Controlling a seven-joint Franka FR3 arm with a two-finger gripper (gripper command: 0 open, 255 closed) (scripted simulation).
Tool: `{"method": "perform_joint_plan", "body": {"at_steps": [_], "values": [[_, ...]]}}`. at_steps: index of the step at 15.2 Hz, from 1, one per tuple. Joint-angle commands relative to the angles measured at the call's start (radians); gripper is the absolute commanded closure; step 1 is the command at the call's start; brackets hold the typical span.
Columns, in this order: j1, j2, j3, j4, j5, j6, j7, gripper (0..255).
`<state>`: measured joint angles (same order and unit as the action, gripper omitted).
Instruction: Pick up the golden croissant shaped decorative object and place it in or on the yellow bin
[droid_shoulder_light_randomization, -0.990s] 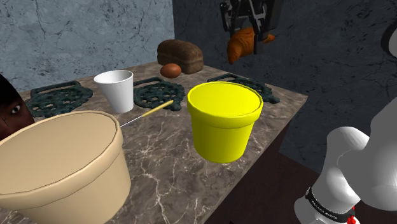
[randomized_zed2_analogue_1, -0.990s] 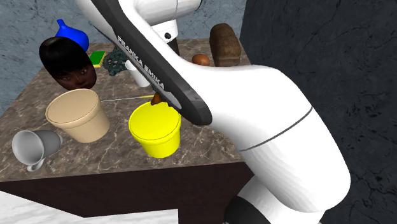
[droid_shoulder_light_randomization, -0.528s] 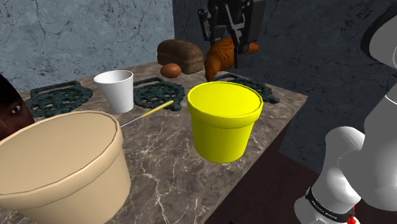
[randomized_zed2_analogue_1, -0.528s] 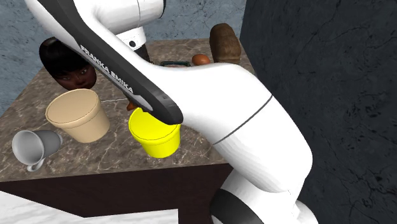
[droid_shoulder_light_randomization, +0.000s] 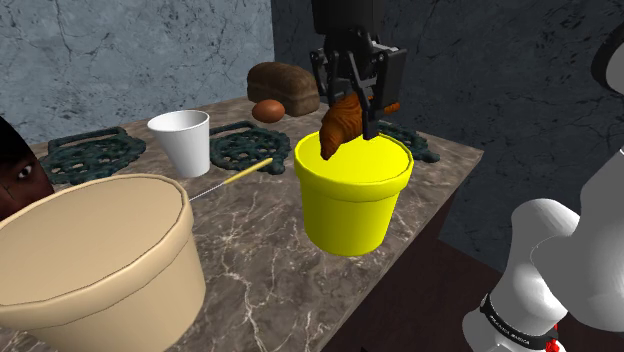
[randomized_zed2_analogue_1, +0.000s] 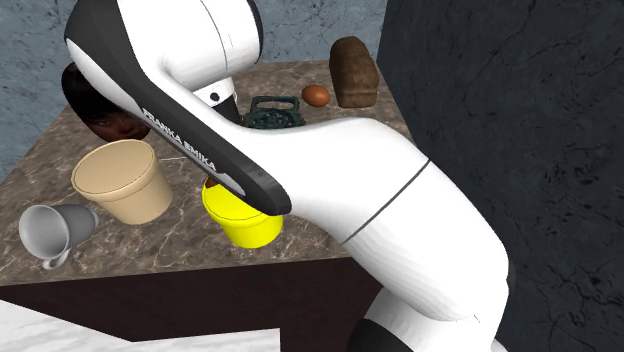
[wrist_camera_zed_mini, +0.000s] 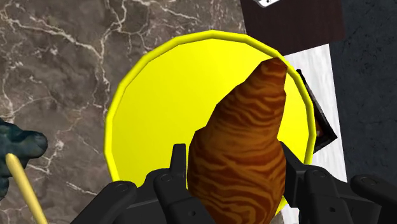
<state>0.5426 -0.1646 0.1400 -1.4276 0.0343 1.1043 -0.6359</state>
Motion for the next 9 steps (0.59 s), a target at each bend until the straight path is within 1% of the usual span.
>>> {"method": "perform_joint_plan", "body": {"at_steps": [1,2,9], "values": [[-0.001,-0.024,-0.002,-0.059,0.002,0.035,-0.004,255],[-0.001,-0.032,-0.003,-0.08,0.003,0.048,-0.005,255],[-0.001,-0.032,-0.003,-0.08,0.003,0.048,-0.005,255]]}}
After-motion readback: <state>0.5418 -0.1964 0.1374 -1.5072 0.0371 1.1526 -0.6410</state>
